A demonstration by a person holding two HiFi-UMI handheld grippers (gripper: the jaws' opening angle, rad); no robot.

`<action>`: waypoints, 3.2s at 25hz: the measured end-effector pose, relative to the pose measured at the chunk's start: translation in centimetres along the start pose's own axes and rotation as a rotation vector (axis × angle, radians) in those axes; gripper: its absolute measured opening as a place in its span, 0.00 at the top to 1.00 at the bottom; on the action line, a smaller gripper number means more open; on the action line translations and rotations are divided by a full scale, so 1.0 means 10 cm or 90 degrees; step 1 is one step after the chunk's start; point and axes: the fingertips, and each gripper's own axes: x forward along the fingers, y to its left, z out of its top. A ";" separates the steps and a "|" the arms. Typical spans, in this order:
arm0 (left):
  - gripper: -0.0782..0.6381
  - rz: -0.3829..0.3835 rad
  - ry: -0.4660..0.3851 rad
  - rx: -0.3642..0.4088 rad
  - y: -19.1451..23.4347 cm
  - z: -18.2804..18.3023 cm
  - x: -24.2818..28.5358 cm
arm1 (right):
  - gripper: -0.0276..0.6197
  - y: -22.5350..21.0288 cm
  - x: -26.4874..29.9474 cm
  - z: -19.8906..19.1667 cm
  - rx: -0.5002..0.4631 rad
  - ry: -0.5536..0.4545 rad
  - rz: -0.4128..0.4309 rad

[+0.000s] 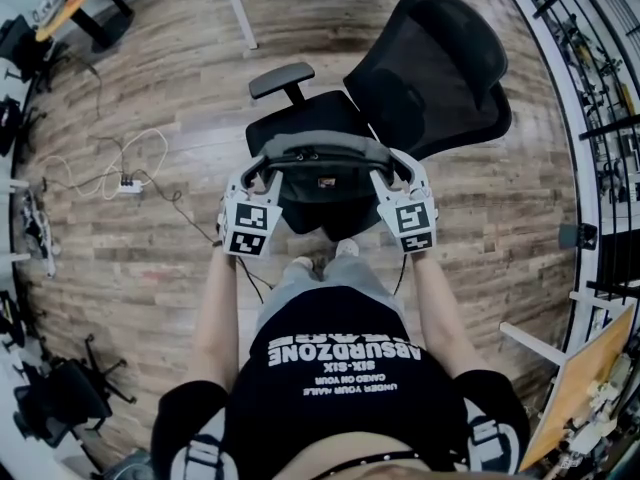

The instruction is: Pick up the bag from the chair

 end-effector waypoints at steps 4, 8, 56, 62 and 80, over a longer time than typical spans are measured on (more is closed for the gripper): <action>0.71 0.015 -0.016 -0.002 0.06 0.15 -0.09 | 0.70 -0.03 -0.04 0.18 0.000 -0.027 -0.005; 0.72 0.025 -0.028 0.003 0.11 0.31 -0.15 | 0.70 -0.07 -0.08 0.34 0.001 -0.043 -0.009; 0.76 0.084 -0.159 0.032 0.30 1.35 -0.78 | 0.71 -0.22 -0.56 1.36 -0.021 -0.172 -0.056; 0.76 0.077 -0.156 0.033 0.28 1.34 -0.76 | 0.71 -0.22 -0.56 1.33 -0.020 -0.167 -0.056; 0.77 0.071 -0.134 0.035 0.23 1.21 -0.68 | 0.71 -0.22 -0.50 1.21 -0.021 -0.145 -0.043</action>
